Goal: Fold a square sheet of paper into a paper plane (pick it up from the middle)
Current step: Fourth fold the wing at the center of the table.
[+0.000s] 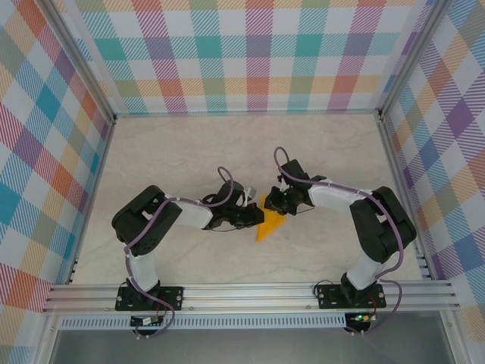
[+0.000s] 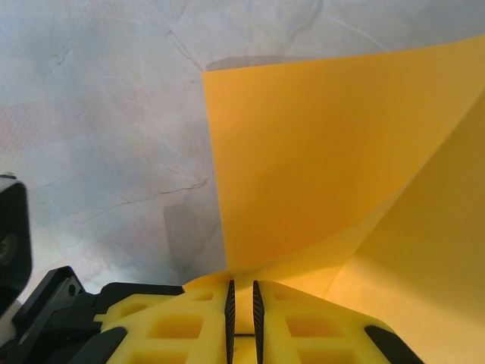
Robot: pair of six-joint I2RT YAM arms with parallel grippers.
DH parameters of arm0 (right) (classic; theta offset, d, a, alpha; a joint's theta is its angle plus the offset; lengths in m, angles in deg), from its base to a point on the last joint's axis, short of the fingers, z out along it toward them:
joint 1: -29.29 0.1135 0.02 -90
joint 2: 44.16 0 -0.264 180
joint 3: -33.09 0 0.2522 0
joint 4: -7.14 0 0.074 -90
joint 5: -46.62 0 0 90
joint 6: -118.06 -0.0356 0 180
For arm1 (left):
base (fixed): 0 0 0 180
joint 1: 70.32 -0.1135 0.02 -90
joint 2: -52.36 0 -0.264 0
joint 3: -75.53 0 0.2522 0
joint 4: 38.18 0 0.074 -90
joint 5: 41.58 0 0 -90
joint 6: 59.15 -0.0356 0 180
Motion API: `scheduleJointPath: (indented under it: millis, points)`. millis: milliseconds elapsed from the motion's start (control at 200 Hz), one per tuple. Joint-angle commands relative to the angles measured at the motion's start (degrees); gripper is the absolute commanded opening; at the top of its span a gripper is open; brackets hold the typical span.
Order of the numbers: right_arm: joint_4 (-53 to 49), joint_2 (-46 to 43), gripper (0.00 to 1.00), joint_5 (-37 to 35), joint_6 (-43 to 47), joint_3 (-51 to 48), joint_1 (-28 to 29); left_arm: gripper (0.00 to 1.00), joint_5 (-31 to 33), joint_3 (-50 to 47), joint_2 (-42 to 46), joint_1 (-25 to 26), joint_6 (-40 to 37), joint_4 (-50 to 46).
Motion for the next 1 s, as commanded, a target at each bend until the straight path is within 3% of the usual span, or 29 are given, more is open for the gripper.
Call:
scheduleJointPath:
  millis: [0,650,870,995]
  points:
    - [1.4,1.37,0.16,0.96,-0.67,-1.22,-0.57,0.07,-1.12,1.3,-1.12,-0.62,-0.93,-2.27]
    - [3.13,3.65,0.15,-0.05,-2.53,-3.97,-0.92,0.07,-0.56,2.36,-1.64,-0.63,-0.96,-4.56]
    - [0.73,3.97,0.15,-1.67,-2.79,-3.76,-0.92,0.21,0.44,1.19,4.19,-1.0,-1.45,-6.72]
    - [-0.01,4.19,0.15,-2.04,-2.88,-3.49,-0.9,0.26,5.05,0.32,9.6,-1.16,-3.37,-12.12]
